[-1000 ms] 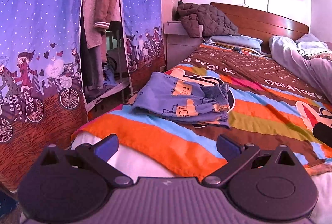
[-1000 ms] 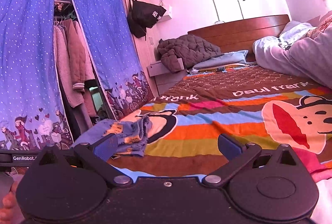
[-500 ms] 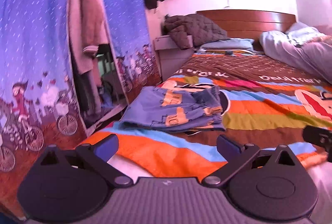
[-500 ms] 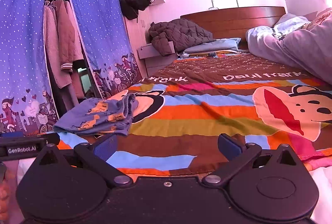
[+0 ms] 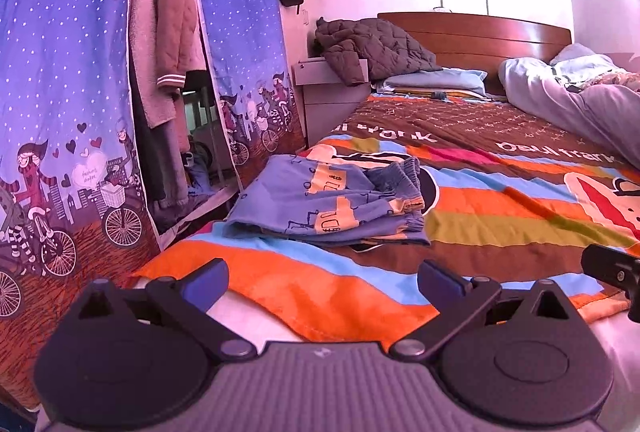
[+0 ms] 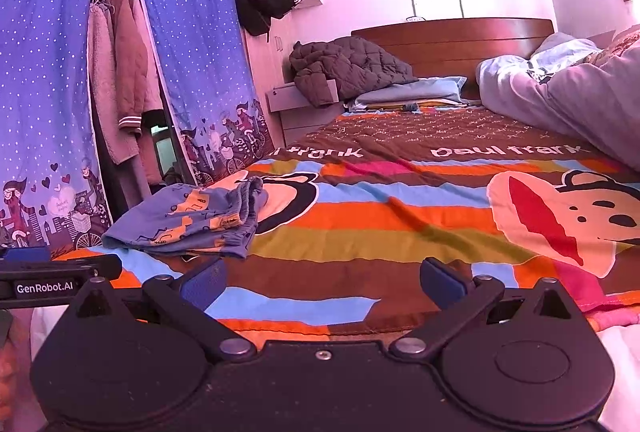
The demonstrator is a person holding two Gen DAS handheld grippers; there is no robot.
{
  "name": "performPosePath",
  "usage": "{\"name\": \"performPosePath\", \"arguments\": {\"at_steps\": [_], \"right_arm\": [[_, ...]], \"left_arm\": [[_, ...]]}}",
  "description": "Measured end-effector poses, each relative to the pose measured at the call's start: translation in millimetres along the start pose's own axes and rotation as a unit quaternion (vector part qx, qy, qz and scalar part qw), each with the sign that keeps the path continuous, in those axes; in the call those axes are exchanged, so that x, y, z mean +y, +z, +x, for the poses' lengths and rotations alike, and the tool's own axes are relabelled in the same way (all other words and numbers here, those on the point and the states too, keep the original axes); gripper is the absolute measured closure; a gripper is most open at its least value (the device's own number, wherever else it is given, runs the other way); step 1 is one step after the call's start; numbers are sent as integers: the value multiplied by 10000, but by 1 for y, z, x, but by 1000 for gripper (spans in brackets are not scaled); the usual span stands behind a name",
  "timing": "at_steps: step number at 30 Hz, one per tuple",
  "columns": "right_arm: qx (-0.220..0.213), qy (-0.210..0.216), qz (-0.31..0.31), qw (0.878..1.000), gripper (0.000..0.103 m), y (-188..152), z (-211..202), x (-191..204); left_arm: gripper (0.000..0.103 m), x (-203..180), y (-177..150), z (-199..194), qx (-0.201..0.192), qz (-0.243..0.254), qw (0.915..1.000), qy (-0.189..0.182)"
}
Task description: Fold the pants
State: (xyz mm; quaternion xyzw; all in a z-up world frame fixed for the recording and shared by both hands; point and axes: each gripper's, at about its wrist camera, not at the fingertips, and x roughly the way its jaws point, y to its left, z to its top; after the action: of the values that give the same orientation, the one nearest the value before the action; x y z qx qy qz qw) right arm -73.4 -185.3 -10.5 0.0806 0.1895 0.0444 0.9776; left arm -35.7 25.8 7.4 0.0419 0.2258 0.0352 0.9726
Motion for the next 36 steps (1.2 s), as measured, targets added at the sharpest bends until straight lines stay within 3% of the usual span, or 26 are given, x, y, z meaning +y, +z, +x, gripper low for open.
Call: {"name": "performPosePath", "arguments": {"at_steps": [36], "right_arm": [[-13,-171,-50,9998,1,0,-4,-4]], "left_arm": [[0,1,0,0,38,-12,10000,-2]]}}
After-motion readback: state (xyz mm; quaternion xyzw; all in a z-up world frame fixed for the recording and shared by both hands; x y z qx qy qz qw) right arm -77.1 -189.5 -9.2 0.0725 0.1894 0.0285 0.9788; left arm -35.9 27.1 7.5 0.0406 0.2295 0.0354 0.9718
